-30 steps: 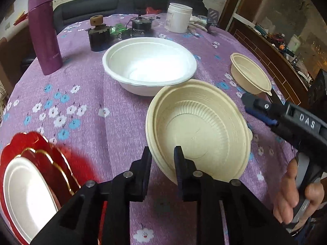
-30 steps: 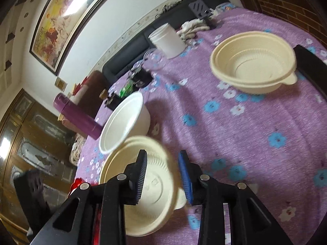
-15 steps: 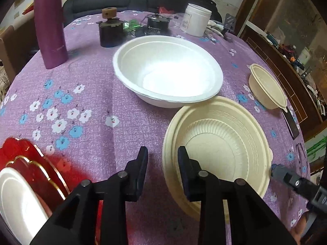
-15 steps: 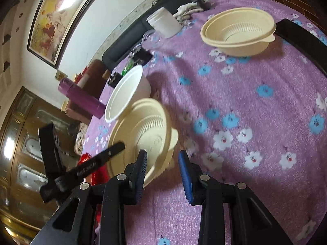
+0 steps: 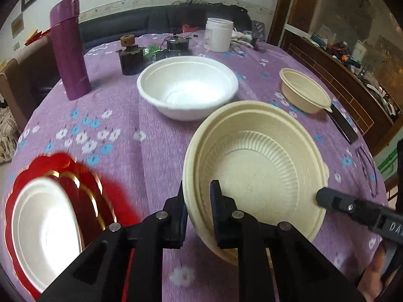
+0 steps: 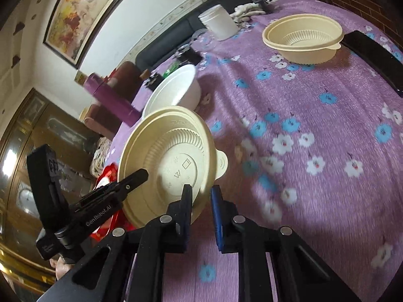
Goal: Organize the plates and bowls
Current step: 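Lift the cream ribbed bowl with the left gripper, then carry the cream bowl with the left gripper over the plate stack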
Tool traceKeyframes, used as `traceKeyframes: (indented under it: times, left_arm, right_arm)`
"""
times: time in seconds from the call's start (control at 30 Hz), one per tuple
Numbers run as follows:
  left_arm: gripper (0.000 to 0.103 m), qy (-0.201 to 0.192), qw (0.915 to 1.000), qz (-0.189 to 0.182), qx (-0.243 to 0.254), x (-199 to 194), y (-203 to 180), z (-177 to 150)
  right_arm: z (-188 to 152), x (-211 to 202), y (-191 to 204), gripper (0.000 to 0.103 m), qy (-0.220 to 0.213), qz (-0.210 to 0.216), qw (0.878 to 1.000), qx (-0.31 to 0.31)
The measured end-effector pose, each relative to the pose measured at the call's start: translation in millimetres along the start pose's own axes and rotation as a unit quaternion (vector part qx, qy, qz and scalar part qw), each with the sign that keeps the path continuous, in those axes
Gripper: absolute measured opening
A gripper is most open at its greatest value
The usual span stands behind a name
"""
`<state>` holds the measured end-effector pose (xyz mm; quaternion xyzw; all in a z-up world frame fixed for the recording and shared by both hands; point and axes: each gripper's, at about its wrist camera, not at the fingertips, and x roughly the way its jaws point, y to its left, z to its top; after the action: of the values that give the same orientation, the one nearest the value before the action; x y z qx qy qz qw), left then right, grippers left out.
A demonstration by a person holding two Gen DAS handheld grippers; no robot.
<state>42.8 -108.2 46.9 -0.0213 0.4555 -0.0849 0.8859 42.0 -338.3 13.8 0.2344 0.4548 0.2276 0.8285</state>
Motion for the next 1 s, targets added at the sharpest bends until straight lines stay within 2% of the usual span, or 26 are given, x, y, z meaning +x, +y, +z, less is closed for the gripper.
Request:
traceKeyframes:
  times: [0.1,0.2,0.37,0.4,0.43,0.5,0.67,0.73,0.77,1.0]
  left_arm:
    - [0.017,0.011,0.9999,-0.012,-0.002,-2,2,-16]
    - [0.018,0.005,1.0000,-0.008,-0.001,-3,3,-26]
    - [0.021,-0.019,0.9987,0.039,0.028,-2,-5,-32]
    - [0.026,-0.027,0.9976,0.054,0.034,-3,-6,-33]
    - [0.037,-0.034,0.9966,0.065,0.038,-4,-7,-34]
    - [0.044,-0.043,0.9954,0.074,0.042,-6,-6,-34]
    - [0.042,-0.056,0.9939,0.083,0.045,-8,-5,-34]
    - [0.020,-0.059,0.9937,0.081,0.050,-9,-6,-35]
    - [0.018,-0.061,0.9937,0.078,0.051,-10,-8,-35]
    - [0.018,-0.078,0.9913,0.086,0.062,-22,-16,-36]
  right_arm:
    - [-11,-7,5,0.017,0.005,-0.004,1.000,-0.012]
    - [-20,-7,10,0.017,0.004,-0.021,0.999,-0.036]
    - [-24,4,16,0.017,-0.002,-0.055,0.996,-0.065]
    - [-24,5,17,0.017,-0.005,-0.059,0.996,-0.069]
    - [-24,5,17,0.018,-0.007,-0.062,0.996,-0.071]
    - [-24,6,18,0.020,-0.009,-0.069,0.995,-0.075]
    - [-21,6,17,0.024,-0.011,-0.073,0.995,-0.073]
    - [-22,6,19,0.024,-0.014,-0.073,0.994,-0.079]
    - [-22,6,20,0.021,-0.015,-0.071,0.994,-0.080]
    - [-20,-6,25,0.019,-0.022,-0.068,0.995,-0.068]
